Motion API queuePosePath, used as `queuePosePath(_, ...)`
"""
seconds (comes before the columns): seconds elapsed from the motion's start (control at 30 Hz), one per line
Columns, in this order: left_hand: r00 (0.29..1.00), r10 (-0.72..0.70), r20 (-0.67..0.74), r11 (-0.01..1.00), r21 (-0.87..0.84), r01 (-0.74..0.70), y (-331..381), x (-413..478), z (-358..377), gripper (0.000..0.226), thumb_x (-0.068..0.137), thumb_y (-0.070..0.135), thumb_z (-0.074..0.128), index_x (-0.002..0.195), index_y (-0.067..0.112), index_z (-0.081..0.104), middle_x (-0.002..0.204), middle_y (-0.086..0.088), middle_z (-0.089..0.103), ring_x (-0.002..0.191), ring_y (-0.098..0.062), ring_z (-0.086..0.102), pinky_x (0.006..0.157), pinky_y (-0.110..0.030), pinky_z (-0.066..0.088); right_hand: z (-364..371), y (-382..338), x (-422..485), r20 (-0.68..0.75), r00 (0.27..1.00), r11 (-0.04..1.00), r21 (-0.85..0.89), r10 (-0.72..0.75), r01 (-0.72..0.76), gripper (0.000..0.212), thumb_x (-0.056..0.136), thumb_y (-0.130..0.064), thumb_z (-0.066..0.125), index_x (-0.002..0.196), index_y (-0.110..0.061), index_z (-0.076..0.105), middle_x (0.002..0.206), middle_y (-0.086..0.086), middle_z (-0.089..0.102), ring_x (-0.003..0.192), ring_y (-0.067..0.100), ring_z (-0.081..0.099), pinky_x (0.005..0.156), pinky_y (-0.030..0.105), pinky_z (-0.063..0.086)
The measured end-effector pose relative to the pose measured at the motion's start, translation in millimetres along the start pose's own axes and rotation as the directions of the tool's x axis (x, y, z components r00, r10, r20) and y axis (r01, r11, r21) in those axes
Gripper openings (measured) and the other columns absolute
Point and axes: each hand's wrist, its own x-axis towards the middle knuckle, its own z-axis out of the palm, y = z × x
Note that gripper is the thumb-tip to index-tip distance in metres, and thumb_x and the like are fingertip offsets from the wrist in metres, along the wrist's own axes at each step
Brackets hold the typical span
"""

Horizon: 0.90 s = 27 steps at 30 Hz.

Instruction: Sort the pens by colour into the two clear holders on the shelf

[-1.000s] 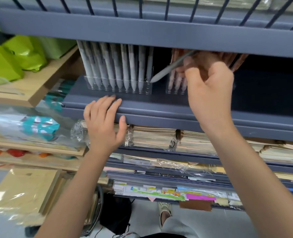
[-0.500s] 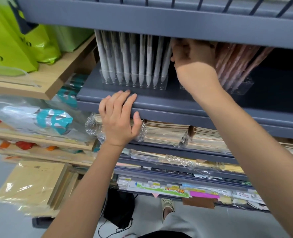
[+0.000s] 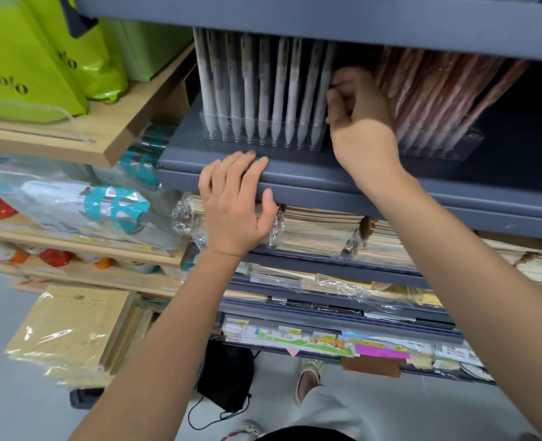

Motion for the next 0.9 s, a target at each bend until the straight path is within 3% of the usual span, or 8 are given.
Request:
queuePosePath(0.13,0.998,-0.036,0.044,0.995,-0.095,0.04,5,6,-16,0.035,0.09,0.025,0.055,0.116,0.006,0.069,0.121,-0.009,0.067,0.117,-0.028,0.058,0.104,-0.044,0.034,5,9,-16,-0.053,0.999,0.997,0.073,0.002,0.002,0.026,0.09,-0.017,0.055,0.113,-0.006,0.06,0.088,-0.004,0.058,0.071,0.003,0.051,0.072,0.032,0.052)
queuePosePath(0.2,0.994,-0.089,0.067,0.975,-0.198,0.1,4,13,-26,0.028,0.09,0.022,0.058,0.112,0.008,0.07,0.117,-0.006,0.068,0.113,-0.026,0.06,0.102,-0.04,0.036,8,10,-20,-0.044,0.999,0.997,0.078,-0.005,0.008,0.03,0.089,-0.02,0.058,0.116,-0.007,0.06,0.09,-0.003,0.059,0.07,0.006,0.052,0.071,0.03,0.05)
queuePosePath(0.3,0.96,-0.28,0.028,0.907,-0.319,0.274,-8,34,-39,0.022,0.093,0.018,0.057,0.111,0.007,0.064,0.113,-0.008,0.063,0.11,-0.024,0.056,0.097,-0.041,0.042,9,9,-19,-0.027,1.0,0.996,0.085,0.008,-0.006,0.03,0.09,-0.02,0.058,0.117,-0.007,0.061,0.095,0.0,0.06,0.08,0.016,0.056,0.076,0.038,0.052)
queuePosePath(0.43,0.84,-0.541,-0.047,0.779,-0.404,0.479,-39,76,-40,0.036,0.089,0.022,0.057,0.119,0.001,0.054,0.115,-0.015,0.057,0.108,-0.026,0.056,0.097,-0.039,0.046,11,13,-17,-0.05,0.998,0.996,0.092,0.024,-0.02,0.02,0.091,-0.014,0.06,0.108,-0.006,0.064,0.096,0.006,0.063,0.083,0.017,0.057,0.079,0.043,0.053)
queuePosePath(0.57,0.822,-0.553,0.136,0.65,-0.546,0.528,-52,99,-27,0.042,0.088,0.017,0.059,0.127,0.005,0.052,0.119,-0.007,0.064,0.111,-0.014,0.062,0.1,-0.03,0.049,15,17,-15,-0.066,0.997,0.992,0.121,0.037,-0.029,0.016,0.091,-0.017,0.062,0.103,-0.007,0.062,0.092,0.005,0.062,0.081,0.02,0.058,0.077,0.044,0.053)
queuePosePath(0.7,0.851,-0.509,0.126,0.702,-0.511,0.496,-56,95,-20,0.025,0.089,0.022,0.056,0.113,0.016,0.064,0.094,0.019,0.066,0.084,0.011,0.063,0.08,-0.011,0.048,22,16,-14,-0.112,0.992,0.985,0.169,0.065,-0.045,0.012,0.09,-0.019,0.066,0.093,-0.016,0.054,0.084,0.001,0.059,0.078,0.024,0.059,0.074,0.045,0.052)
queuePosePath(0.8,0.85,-0.514,0.117,0.721,-0.479,0.502,-57,92,-22,0.015,0.09,0.03,0.056,0.102,0.03,0.065,0.085,0.023,0.067,0.08,0.005,0.065,0.081,-0.023,0.055,26,15,-16,-0.147,0.986,0.985,0.167,0.075,-0.05,0.016,0.089,-0.021,0.067,0.09,-0.02,0.051,0.08,-0.004,0.057,0.075,0.023,0.058,0.073,0.045,0.052)
queuePosePath(0.9,0.849,-0.512,0.128,0.732,-0.452,0.509,-56,90,-22,0.02,0.092,0.03,0.058,0.108,0.024,0.07,0.091,0.01,0.071,0.087,-0.011,0.07,0.086,-0.037,0.057,25,16,-18,-0.127,0.988,0.98,0.189,0.087,-0.062,0.014,0.089,-0.021,0.067,0.094,-0.02,0.054,0.084,-0.002,0.06,0.078,0.024,0.06,0.074,0.047,0.053)
